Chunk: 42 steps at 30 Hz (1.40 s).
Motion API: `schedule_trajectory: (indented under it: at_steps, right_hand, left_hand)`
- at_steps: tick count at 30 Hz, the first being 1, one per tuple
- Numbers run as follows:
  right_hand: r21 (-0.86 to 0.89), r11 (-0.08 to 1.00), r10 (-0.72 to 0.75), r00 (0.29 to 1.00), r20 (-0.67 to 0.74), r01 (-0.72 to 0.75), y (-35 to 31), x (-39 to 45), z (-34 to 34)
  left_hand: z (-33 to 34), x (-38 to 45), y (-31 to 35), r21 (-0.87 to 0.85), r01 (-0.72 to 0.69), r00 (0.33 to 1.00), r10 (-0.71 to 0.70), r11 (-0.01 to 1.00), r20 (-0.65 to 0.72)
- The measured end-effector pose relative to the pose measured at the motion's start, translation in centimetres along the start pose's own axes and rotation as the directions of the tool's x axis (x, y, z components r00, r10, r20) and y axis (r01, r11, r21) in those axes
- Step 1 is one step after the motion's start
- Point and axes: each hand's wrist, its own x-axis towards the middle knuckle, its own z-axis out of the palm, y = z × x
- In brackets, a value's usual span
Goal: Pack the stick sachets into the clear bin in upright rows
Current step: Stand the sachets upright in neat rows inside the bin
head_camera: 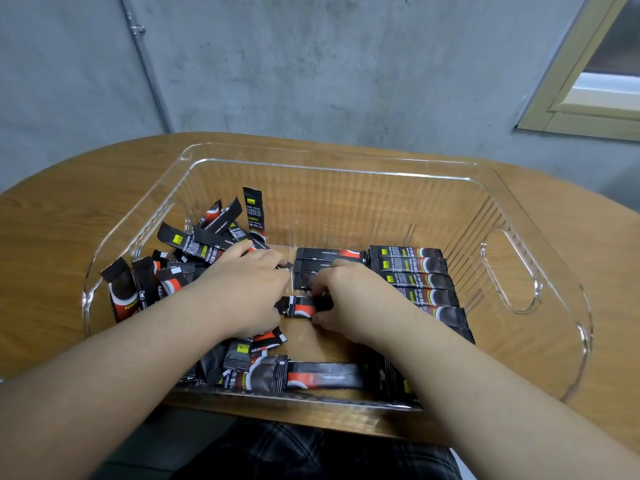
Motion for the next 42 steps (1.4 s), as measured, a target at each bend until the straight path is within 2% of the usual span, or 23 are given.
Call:
schedule_trajectory:
  at_steps: [5, 9, 15, 18, 21, 26, 32, 36, 42]
  right_hand:
    - [-0.001, 1.000, 0.007, 1.000, -0.012, -0.007, -0.1, 0.1, 0.1]
    - [0.012, 0.999, -0.048, 0.999, 0.020, 0.048, -0.2, 0.2, 0.0]
    - [0.143, 0.989, -0.037, 0.999, -0.014, 0.038, -0.5, -0.2, -1.6]
    - [0.268, 0.963, -0.047, 0.988, 0.148, 0.006, -0.8, -1.4, -2.7]
    - [0.226, 0.974, -0.100, 0.938, 0.332, 0.023, -1.4, -2.3, -2.6]
    - [0.180, 0.980, -0.152, 0.897, 0.415, 0.083, -2.2, -2.3, -2.0]
    - [0.147, 0.987, -0.103, 0.944, 0.313, 0.059, -1.8, -2.1, -1.7]
    - [0.111, 0.993, -0.077, 0.967, 0.241, 0.052, -2.0, -1.8, -1.3]
    - [0.071, 0.996, -0.067, 0.981, 0.180, 0.055, -2.2, -1.6, -0.9]
  left_hand:
    - [0.1, 0.1, 0.0, 0.007, -0.006, 1.000, 0.006, 1.000, -0.015]
    - [0.2, 0.2, -0.2, -0.029, -0.007, 1.000, 0.007, 1.000, -0.021]
    - [0.1, 0.3, -0.2, -0.052, -0.005, 1.000, 0.005, 0.999, 0.003]
    - [0.0, 0.2, -0.2, -0.041, 0.004, 1.000, -0.004, 0.999, 0.012]
    - [-0.1, 0.1, -0.3, -0.045, 0.001, 1.000, -0.001, 0.999, 0.015]
    - [-0.1, 0.1, -0.6, -0.083, -0.021, 0.999, 0.024, 0.996, 0.033]
    - [-1.2, 0.1, -0.9, -0.092, -0.061, 0.984, 0.075, 0.994, 0.159]
    - [-2.1, -0.3, -0.7, -0.129, -0.064, 0.982, 0.086, 0.990, 0.171]
    - [-2.0, -0.7, -1.0, -0.073, -0.102, 0.972, 0.115, 0.992, 0.203]
